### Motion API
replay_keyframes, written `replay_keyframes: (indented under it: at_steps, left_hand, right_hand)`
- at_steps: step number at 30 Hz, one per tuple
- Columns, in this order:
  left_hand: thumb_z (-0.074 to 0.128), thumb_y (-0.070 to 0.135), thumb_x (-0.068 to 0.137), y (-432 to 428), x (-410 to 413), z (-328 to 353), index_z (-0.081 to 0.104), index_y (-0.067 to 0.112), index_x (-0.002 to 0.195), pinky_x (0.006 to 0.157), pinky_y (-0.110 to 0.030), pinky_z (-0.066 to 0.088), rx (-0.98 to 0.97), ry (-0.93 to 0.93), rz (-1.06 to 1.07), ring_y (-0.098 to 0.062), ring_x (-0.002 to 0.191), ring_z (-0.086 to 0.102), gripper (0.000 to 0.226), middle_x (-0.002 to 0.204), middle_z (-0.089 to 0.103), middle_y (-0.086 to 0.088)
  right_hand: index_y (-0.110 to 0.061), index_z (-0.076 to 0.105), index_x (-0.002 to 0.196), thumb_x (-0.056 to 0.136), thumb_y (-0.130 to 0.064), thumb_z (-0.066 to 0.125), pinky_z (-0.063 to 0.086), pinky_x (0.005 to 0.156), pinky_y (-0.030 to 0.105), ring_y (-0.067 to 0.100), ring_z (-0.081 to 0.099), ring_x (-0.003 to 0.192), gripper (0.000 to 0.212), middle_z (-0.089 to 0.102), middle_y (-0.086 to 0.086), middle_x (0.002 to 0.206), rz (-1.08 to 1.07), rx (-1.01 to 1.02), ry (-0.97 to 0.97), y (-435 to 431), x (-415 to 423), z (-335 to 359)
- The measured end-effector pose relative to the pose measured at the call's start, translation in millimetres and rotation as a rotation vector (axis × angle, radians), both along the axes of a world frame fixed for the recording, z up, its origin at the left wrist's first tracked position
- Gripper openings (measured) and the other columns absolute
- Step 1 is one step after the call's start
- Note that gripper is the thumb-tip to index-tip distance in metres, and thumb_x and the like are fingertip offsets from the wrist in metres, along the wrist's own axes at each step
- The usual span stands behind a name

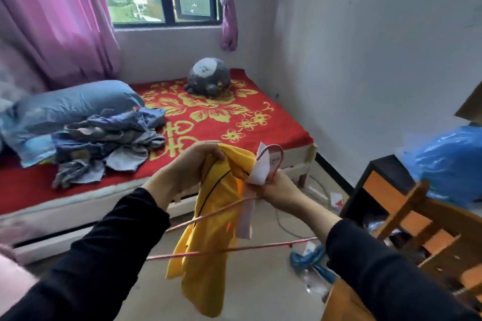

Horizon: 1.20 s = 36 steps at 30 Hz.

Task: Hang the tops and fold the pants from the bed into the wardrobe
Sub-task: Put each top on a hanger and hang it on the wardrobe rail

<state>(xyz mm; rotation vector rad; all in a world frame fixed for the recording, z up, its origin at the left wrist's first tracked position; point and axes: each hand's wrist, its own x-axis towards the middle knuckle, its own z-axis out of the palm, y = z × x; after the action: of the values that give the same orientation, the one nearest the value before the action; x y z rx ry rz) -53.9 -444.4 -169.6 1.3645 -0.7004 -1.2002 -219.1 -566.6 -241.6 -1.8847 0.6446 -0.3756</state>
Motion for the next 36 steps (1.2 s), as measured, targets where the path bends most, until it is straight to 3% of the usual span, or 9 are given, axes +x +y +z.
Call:
replay_keyframes:
  at_steps: [3,8,11,15,20,22,26,30,36]
  left_hand:
    - [0.067,0.01,0.053,43,35,3,0.054,0.01,0.07,0.05,-0.02,0.041,0.015,-0.098,-0.044,-0.015,0.056,0.049,0.022,0.066,0.05,-0.005]
    - [0.065,0.019,0.068,104,72,1,0.062,-0.007,0.093,0.075,-0.028,0.05,0.205,-0.179,-0.264,-0.019,0.075,0.058,0.036,0.084,0.059,-0.012]
    - [0.055,0.016,0.085,119,86,-14,0.072,0.004,0.102,0.085,-0.032,0.052,0.359,-0.404,0.013,-0.023,0.097,0.069,0.026,0.105,0.072,-0.011]
    - [0.054,0.019,0.088,114,88,-45,0.066,0.02,0.11,0.067,-0.027,0.047,0.348,-0.491,0.466,-0.021,0.099,0.062,0.025,0.114,0.066,-0.007]
    - [0.078,0.032,0.068,88,61,-87,0.041,0.025,0.143,0.087,-0.026,0.048,0.46,-0.346,0.134,-0.011,0.118,0.054,0.084,0.129,0.055,0.005]
    - [0.08,0.034,0.064,76,42,-100,0.048,0.022,0.136,0.082,-0.022,0.054,0.468,-0.314,0.11,-0.003,0.099,0.064,0.08,0.116,0.063,0.006]
    - [0.058,0.018,0.091,55,20,-102,0.063,0.016,0.096,0.044,-0.013,0.044,0.441,-0.322,0.222,0.005,0.047,0.059,0.007,0.079,0.065,0.003]
    - [0.06,0.011,0.087,43,36,-81,0.068,0.007,0.095,0.06,-0.026,0.051,0.343,-0.196,0.478,-0.019,0.071,0.064,0.012,0.092,0.069,-0.014]
    - [0.076,0.037,0.079,24,43,-11,0.065,0.012,0.106,0.079,-0.037,0.058,0.38,-0.312,0.294,-0.027,0.093,0.069,0.039,0.102,0.071,-0.012]
  right_hand:
    - [-0.004,0.061,0.061,0.09,-0.002,0.056,0.04,0.051,0.023,0.004,0.049,0.05,0.03,0.058,-0.006,0.053,0.045,-0.01,-0.071,4,36,29]
    - [-0.008,0.059,0.061,0.087,0.007,0.048,0.037,0.052,0.024,0.004,0.044,0.049,0.032,0.052,-0.009,0.051,0.333,-0.189,0.013,20,88,77]
    - [-0.008,0.068,0.066,0.082,0.004,0.053,0.041,0.056,0.028,0.01,0.049,0.057,0.025,0.056,0.0,0.058,0.459,-0.224,0.081,28,105,96]
    - [-0.023,0.068,0.057,0.074,-0.004,0.055,0.052,0.064,0.038,0.015,0.059,0.066,0.028,0.062,-0.004,0.062,0.567,-0.323,0.186,40,114,107]
    - [-0.024,0.066,0.054,0.078,0.009,0.051,0.045,0.059,0.029,0.009,0.054,0.059,0.043,0.057,-0.008,0.056,0.637,-0.37,0.185,37,110,122]
    - [-0.016,0.066,0.059,0.079,0.01,0.05,0.046,0.06,0.028,0.011,0.054,0.063,0.037,0.058,-0.001,0.061,0.633,-0.375,0.176,31,103,130]
    - [-0.006,0.068,0.063,0.078,0.012,0.048,0.045,0.06,0.028,0.014,0.053,0.065,0.031,0.056,0.01,0.064,0.589,-0.355,0.171,5,85,140]
    - [-0.005,0.066,0.058,0.077,0.01,0.047,0.045,0.06,0.032,0.017,0.052,0.061,0.03,0.053,0.005,0.056,0.478,-0.35,0.215,-39,64,131]
    - [0.008,0.066,0.064,0.074,0.016,0.043,0.048,0.051,0.029,0.025,0.054,0.056,0.026,0.054,0.014,0.057,0.378,-0.299,0.202,-74,45,110]
